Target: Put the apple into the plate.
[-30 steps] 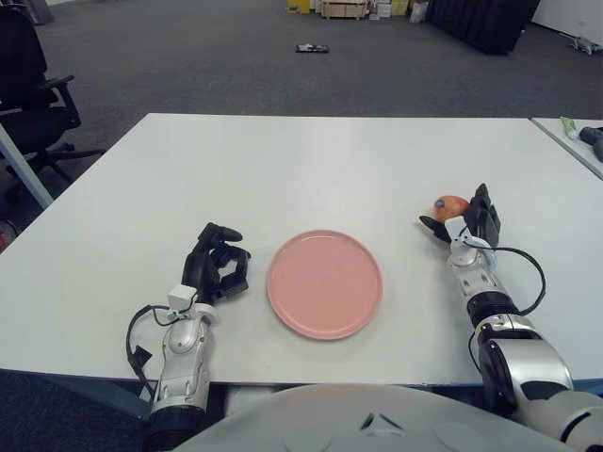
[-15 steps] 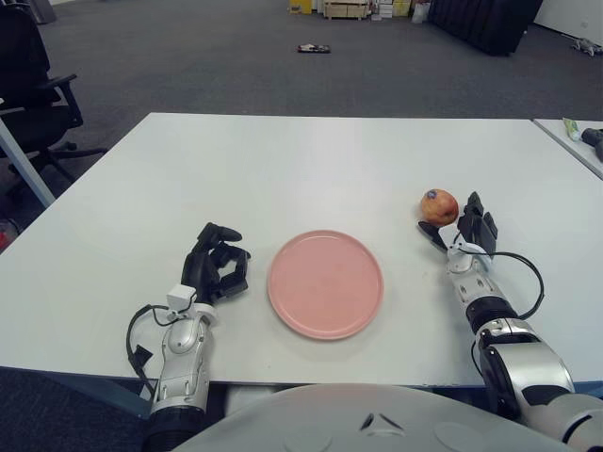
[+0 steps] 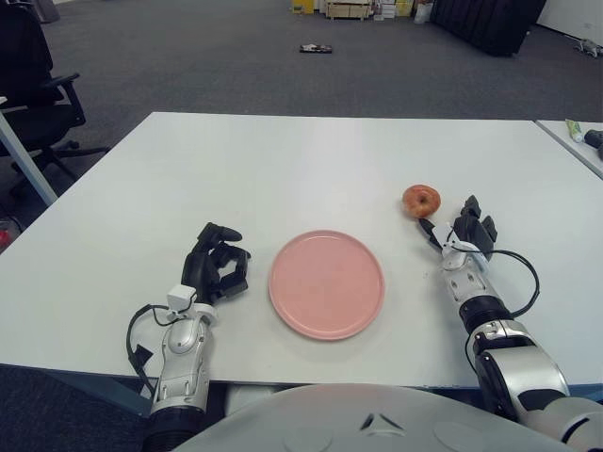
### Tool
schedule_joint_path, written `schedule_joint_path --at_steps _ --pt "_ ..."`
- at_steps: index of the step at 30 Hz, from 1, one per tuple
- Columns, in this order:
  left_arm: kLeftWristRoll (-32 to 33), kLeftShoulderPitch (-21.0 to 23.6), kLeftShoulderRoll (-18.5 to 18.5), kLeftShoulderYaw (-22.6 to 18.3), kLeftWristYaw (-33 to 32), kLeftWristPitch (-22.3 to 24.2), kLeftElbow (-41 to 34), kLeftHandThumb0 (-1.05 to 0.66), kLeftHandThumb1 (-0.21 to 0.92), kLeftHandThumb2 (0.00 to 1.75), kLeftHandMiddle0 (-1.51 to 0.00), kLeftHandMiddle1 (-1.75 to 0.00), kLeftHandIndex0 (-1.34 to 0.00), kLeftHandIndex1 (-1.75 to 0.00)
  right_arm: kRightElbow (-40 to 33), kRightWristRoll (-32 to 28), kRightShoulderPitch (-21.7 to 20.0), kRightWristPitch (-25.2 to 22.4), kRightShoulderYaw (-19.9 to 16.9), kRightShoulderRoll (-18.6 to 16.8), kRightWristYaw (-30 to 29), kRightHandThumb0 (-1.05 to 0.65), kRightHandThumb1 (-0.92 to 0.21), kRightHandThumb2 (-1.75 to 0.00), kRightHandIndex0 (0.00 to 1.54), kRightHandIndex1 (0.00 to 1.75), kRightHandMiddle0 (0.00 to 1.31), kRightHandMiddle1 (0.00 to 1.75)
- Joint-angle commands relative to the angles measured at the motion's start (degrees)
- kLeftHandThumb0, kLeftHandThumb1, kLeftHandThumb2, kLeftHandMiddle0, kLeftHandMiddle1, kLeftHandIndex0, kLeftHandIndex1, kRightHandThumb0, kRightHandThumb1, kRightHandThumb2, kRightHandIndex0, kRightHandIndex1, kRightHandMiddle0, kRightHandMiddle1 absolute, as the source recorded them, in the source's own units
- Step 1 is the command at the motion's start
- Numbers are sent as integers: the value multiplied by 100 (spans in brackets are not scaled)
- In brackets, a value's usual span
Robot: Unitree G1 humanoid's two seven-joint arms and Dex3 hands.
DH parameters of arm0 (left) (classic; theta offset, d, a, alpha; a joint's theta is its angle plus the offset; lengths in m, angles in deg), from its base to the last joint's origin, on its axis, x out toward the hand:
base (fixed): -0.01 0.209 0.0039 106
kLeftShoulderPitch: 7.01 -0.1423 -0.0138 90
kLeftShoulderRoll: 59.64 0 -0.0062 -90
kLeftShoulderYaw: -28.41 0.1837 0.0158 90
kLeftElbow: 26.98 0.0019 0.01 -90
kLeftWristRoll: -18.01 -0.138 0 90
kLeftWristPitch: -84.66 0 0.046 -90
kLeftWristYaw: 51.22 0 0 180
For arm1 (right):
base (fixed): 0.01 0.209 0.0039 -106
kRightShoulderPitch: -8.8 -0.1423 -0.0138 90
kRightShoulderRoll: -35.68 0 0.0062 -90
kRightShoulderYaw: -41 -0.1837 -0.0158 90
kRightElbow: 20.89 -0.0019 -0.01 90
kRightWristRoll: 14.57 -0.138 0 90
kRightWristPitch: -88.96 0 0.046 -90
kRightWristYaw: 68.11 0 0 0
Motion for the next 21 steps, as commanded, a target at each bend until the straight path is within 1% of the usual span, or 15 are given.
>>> schedule_joint_path --at_steps 1,4,5,7,10,13,18,21 --pt "24 -2 7 5 21 81 -18 -1 40 116 -60 -153 -40 -175 106 -58 275 -393 25 -129 52 -67 -62 -73 6 5 0 27" --pt "17 -5 8 3 13 77 -14 -1 40 116 -60 -153 -40 -175 36 -64 290 -474 6 -149 -20 -64 -62 -75 8 7 0 33" --pt "12 -5 9 3 9 76 -11 -1 40 116 -60 -153 -40 -175 5 -66 299 -491 -2 -154 -41 -63 -63 -75 8 11 0 36" --pt "-4 -4 9 0 -7 71 -4 -1 40 116 -60 -153 -40 -175 -50 -81 318 -489 -26 -162 -93 -62 -63 -75 3 27 0 43" --pt "-15 -2 10 -2 -12 48 9 -1 40 116 -60 -153 -40 -175 -116 -85 333 -470 -51 -169 -187 -61 -64 -76 1 37 0 49" --pt "-28 -2 16 0 -9 27 16 -1 40 116 -60 -154 -39 -175 -237 -72 354 -453 -50 -177 -243 -61 -64 -76 0 42 0 54" --pt "-28 3 15 -4 -11 20 25 -1 40 116 -59 -155 -39 -175 -410 -70 400 -398 -31 -176 -243 -64 -65 -75 0 40 0 56" --pt "-20 4 8 -7 -14 27 19 -1 40 116 -60 -154 -39 -175 -617 -74 438 -322 -24 -154 -193 -67 -65 -73 0 31 0 52"
